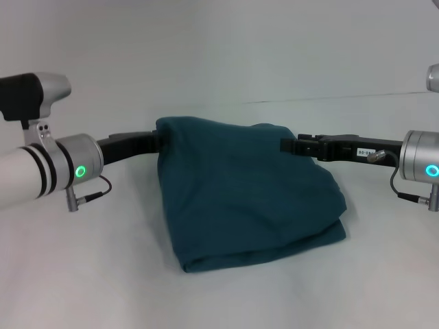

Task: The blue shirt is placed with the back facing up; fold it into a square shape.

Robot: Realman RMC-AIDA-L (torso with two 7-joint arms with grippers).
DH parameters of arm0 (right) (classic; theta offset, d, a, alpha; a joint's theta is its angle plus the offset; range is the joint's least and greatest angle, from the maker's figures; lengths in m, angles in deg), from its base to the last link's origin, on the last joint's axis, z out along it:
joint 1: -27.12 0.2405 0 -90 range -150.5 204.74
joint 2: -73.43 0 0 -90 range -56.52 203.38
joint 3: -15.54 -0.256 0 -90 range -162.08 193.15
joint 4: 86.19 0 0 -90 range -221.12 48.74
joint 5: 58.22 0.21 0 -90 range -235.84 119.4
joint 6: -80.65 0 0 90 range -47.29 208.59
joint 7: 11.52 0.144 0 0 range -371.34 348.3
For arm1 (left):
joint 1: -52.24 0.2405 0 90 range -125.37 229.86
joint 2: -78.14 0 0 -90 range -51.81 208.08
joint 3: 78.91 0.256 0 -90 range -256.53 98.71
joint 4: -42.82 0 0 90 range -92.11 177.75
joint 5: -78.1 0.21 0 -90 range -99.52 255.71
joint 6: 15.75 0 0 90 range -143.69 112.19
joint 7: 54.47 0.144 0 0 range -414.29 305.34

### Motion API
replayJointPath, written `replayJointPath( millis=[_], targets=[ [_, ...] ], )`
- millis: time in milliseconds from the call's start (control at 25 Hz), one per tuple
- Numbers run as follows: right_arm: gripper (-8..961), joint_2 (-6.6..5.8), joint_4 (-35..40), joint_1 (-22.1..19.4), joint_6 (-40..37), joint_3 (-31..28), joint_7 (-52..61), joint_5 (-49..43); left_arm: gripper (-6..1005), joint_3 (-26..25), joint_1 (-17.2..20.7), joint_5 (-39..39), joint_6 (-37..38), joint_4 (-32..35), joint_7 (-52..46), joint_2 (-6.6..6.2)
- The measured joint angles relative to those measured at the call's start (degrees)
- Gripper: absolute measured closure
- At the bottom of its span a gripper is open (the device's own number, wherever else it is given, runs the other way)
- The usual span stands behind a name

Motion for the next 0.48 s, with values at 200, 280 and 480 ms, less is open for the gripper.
replayJointPath(
  millis=[200, 280, 480],
  targets=[
    [355, 0.05, 0.0, -0.1, 0.0, 0.0, 0.0, 0.0, 943, 0.0, -0.9, 0.2, -0.7, 0.7, 0.1, -0.37],
    [355, 0.11, 0.0, -0.1, 0.0, 0.0, 0.0, 0.0, 941, 0.0, -1.2, 0.2, -1.0, 1.0, 0.1, -0.44],
    [355, 0.21, -0.1, -0.2, 0.1, 0.0, 0.0, 0.0, 938, 0.1, -1.9, 0.2, -1.1, 1.1, 0.6, -0.44]
  ],
)
